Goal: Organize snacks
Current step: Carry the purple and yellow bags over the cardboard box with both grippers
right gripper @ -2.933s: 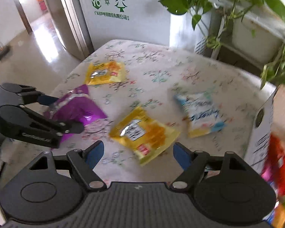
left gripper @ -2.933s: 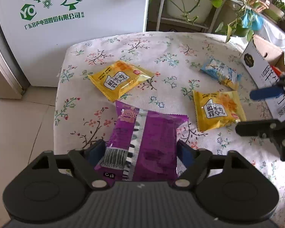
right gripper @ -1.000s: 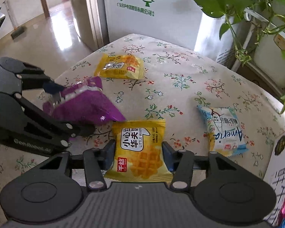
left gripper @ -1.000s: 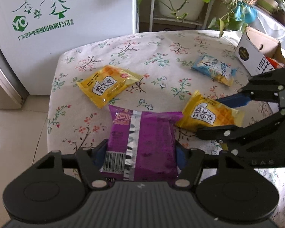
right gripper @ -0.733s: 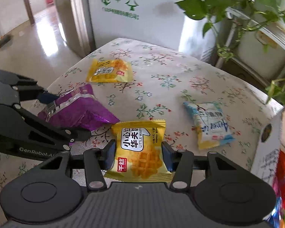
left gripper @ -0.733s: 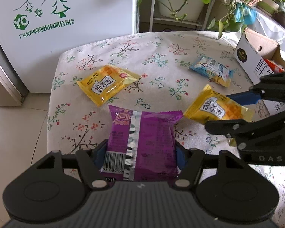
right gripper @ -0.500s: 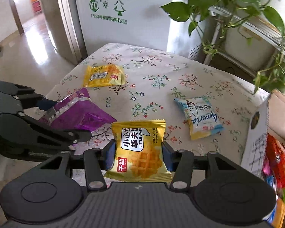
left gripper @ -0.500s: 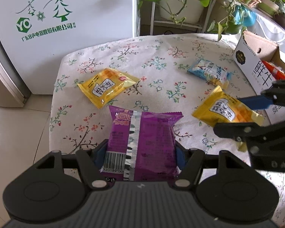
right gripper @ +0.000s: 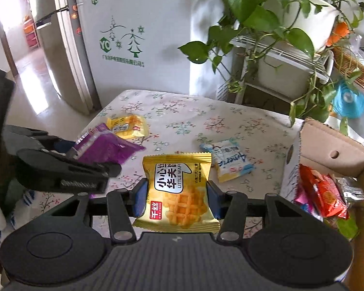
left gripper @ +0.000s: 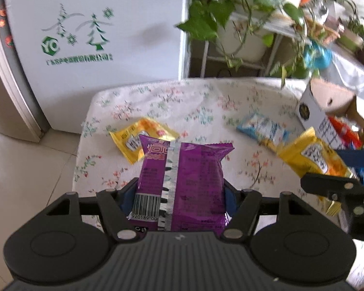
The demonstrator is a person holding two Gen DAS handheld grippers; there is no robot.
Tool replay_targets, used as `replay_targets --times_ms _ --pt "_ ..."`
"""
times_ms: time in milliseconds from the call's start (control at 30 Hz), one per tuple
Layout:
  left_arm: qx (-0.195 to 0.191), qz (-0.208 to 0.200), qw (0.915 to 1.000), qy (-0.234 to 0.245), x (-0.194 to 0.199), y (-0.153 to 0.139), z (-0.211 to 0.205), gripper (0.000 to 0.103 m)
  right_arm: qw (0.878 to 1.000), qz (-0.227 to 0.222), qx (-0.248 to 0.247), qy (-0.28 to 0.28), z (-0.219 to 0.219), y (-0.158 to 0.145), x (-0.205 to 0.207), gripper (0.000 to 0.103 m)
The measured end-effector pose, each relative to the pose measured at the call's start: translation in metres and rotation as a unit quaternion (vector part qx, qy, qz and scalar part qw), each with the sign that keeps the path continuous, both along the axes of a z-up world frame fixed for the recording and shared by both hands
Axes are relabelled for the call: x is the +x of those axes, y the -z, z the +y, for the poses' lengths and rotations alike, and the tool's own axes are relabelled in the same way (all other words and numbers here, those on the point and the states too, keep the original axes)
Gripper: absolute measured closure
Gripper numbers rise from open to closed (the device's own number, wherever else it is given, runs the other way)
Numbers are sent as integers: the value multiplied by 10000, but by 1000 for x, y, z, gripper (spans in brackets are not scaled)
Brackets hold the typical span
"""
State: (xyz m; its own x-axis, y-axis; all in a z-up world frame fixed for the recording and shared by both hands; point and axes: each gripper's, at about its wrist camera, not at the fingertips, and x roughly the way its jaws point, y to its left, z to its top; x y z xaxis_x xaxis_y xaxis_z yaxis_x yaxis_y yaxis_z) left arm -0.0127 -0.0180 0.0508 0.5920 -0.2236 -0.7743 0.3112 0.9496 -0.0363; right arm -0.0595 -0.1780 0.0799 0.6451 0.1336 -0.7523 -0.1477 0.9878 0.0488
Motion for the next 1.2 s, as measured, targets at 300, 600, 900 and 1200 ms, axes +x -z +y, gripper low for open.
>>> replay_targets --times_ms 300,600,900,1200 --pt "-83 -116 9996 -253 -17 -1 5 35 9997 -185 23 150 -10 -11 -6 46" --pt "-274 20 9988 -399 -35 -2 0 35 9988 -337 61 340 -24 -19 -14 46" --pt "-453 -59 9984 -328 -45 -19 -22 35 9967 -599 174 513 -44 -36 -22 46" --pt "-551 -135 9984 -59 -55 -33 -56 35 9924 -864 417 766 -80 -55 -37 46"
